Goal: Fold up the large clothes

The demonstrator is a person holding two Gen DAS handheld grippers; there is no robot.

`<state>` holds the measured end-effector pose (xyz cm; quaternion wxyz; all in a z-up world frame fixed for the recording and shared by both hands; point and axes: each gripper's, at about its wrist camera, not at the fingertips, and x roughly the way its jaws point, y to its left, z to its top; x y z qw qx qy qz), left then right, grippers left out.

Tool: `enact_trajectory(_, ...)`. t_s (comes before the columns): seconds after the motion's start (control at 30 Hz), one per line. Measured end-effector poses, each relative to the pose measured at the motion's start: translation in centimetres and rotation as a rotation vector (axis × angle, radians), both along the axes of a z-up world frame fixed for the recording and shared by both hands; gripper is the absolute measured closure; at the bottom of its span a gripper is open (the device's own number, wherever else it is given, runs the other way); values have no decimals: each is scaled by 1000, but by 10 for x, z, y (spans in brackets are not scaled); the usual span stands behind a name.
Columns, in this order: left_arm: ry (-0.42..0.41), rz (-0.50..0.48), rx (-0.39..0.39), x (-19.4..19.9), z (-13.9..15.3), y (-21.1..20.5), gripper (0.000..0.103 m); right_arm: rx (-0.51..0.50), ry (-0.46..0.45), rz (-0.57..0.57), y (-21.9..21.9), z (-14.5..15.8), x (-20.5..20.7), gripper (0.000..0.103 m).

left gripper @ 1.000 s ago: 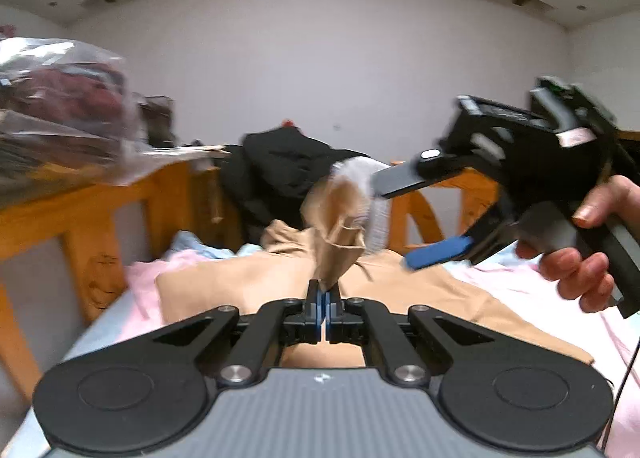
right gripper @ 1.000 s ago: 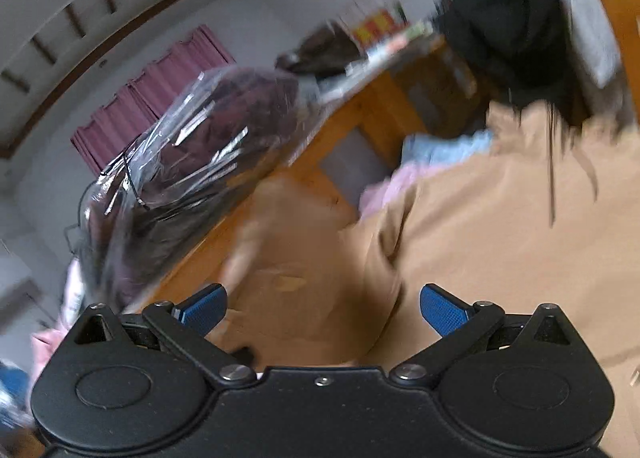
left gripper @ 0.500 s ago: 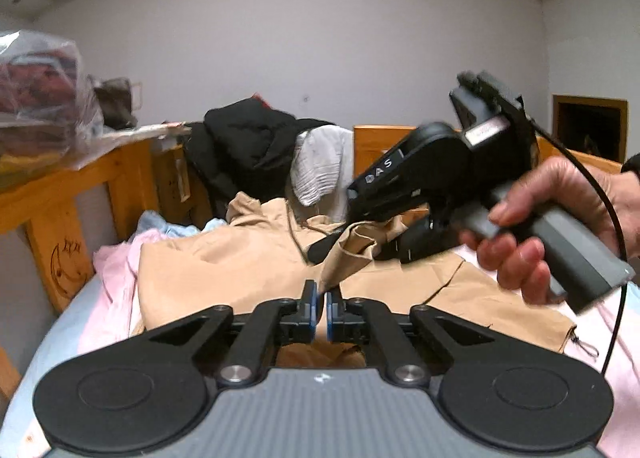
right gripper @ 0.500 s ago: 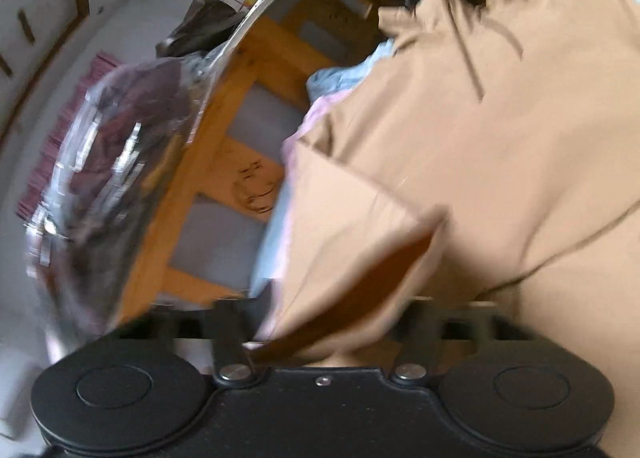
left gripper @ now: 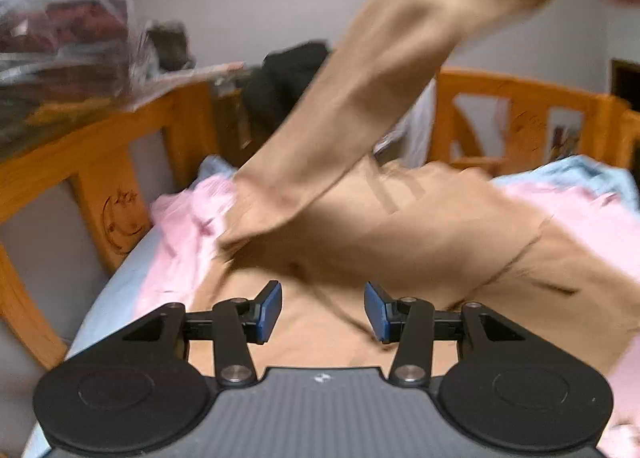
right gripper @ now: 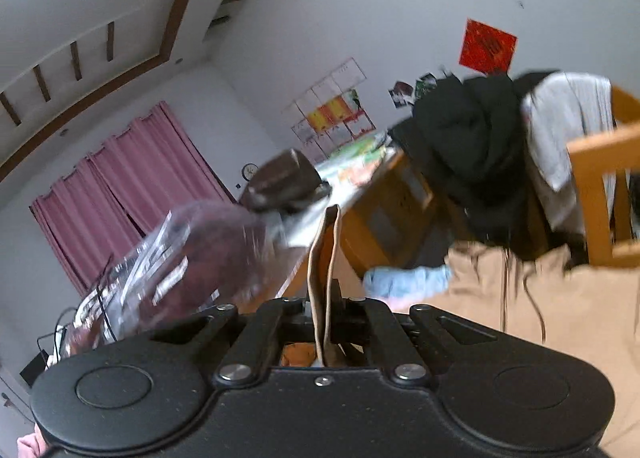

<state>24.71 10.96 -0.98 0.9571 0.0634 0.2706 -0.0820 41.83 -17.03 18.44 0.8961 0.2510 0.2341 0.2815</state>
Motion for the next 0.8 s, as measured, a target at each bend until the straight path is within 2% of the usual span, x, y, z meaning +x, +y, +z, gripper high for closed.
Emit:
enact_trajectory(0.13,0,94,97,52,-21,20,47,-6,-30,38,3,22,25,102)
enact_trajectory(0.3,-30,143,167,113,-38,23,50,-15,-39,96,7,20,42,102)
enact_trajectory(0.33,-35,143,154,124,-39,25,61,-17,-43,106,7,19,44,102)
enact_trajectory(0.37,-45,143,140,131,-38,26,68,-22,-50,114,7,17,44,102)
enact_trajectory(0.4,-59,141,129,137,-37,28,84,-31,-56,119,5,14,45,102)
enact_trajectory(0.43,-80,141,117,140,-36,31,95,-39,-60,122,3,10,45,102)
enact_trajectory(0.5,-127,156,79,143,-33,41,100,-39,-64,119,-4,0,43,102)
enact_trajectory(0.63,-150,190,34,145,-36,65,103,-83,-110,125,-31,-42,33,102)
enact_trajectory(0.73,-106,160,55,144,-50,78,103,-101,-20,109,-55,-97,31,102)
enact_trajectory(0.8,-57,110,77,143,-59,80,102,-168,38,73,-69,-138,29,102)
